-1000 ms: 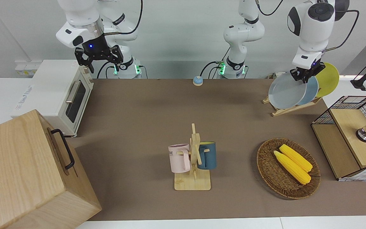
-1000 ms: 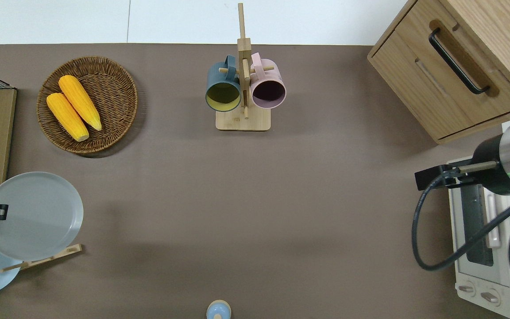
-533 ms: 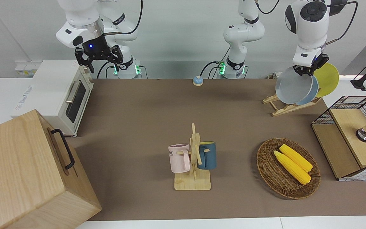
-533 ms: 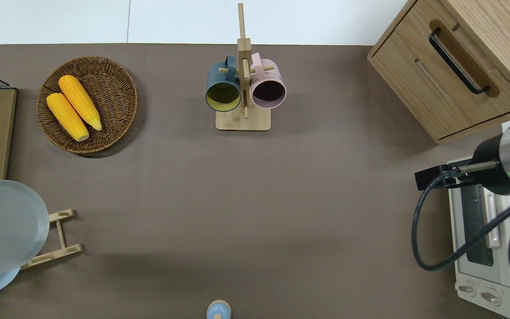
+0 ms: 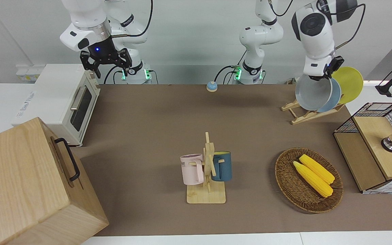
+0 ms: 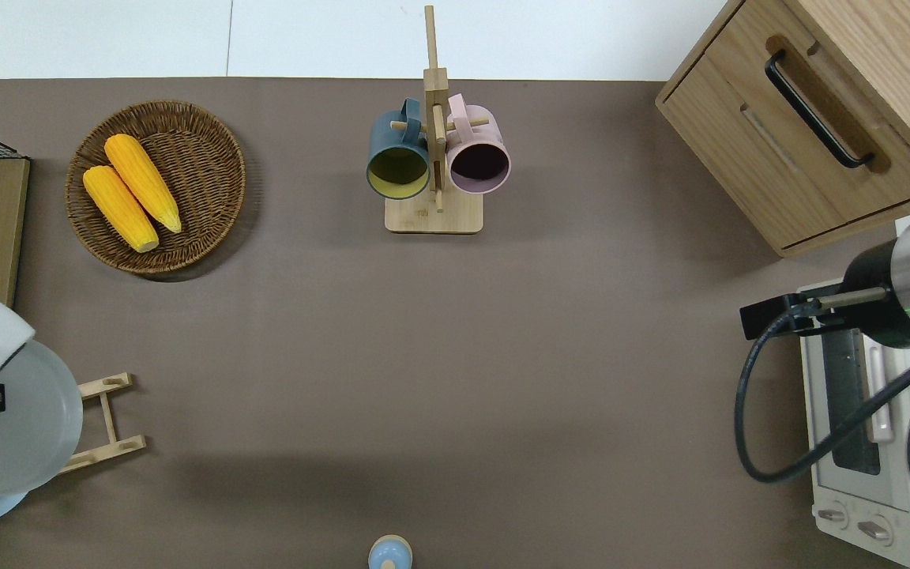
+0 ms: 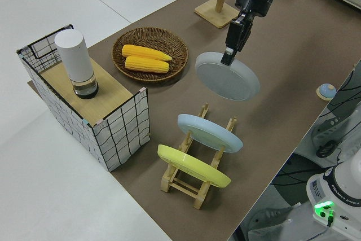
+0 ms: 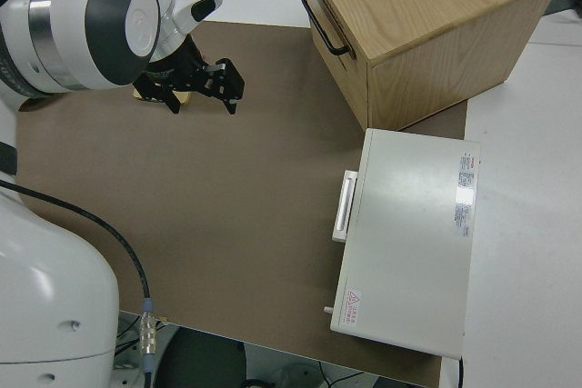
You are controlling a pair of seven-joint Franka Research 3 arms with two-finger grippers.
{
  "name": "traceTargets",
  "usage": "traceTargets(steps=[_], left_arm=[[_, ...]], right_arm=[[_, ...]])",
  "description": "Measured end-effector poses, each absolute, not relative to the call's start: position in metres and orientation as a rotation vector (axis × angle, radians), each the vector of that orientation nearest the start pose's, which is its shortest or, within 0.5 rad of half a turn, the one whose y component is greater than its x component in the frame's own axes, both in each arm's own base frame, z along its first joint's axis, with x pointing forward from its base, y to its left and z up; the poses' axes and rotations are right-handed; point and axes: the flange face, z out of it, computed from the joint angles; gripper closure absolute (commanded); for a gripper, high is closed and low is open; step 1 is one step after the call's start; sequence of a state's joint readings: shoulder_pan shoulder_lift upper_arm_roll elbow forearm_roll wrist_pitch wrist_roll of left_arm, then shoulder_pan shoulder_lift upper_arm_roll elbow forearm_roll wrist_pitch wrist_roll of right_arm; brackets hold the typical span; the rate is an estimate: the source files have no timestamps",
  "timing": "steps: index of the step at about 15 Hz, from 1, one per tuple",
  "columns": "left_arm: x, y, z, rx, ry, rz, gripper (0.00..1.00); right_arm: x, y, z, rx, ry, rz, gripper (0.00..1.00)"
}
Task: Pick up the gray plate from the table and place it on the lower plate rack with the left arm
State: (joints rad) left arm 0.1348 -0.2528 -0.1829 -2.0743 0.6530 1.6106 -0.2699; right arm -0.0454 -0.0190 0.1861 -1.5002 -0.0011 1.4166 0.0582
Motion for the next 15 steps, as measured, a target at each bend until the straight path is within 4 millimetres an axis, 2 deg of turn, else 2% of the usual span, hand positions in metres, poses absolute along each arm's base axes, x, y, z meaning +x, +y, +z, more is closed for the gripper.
traceTargets(steps=[3, 8, 15], left_arm=[[0.462, 0.017, 0.530, -2.377, -0.184, 0.115, 1.00], [0.458, 0.018, 0.516, -2.315, -0.204, 0.116, 1.00], [0.451, 0.006, 0.490, -2.234, -0.193, 0.108, 1.00]], right_arm=[[0.527, 0.076, 0.654, -3.148, -0.130, 0.101, 0.011], [0.527, 0.076, 0.654, -3.148, -0.130, 0.101, 0.011], [0.527, 0.076, 0.654, -3.148, -0.130, 0.101, 0.011]])
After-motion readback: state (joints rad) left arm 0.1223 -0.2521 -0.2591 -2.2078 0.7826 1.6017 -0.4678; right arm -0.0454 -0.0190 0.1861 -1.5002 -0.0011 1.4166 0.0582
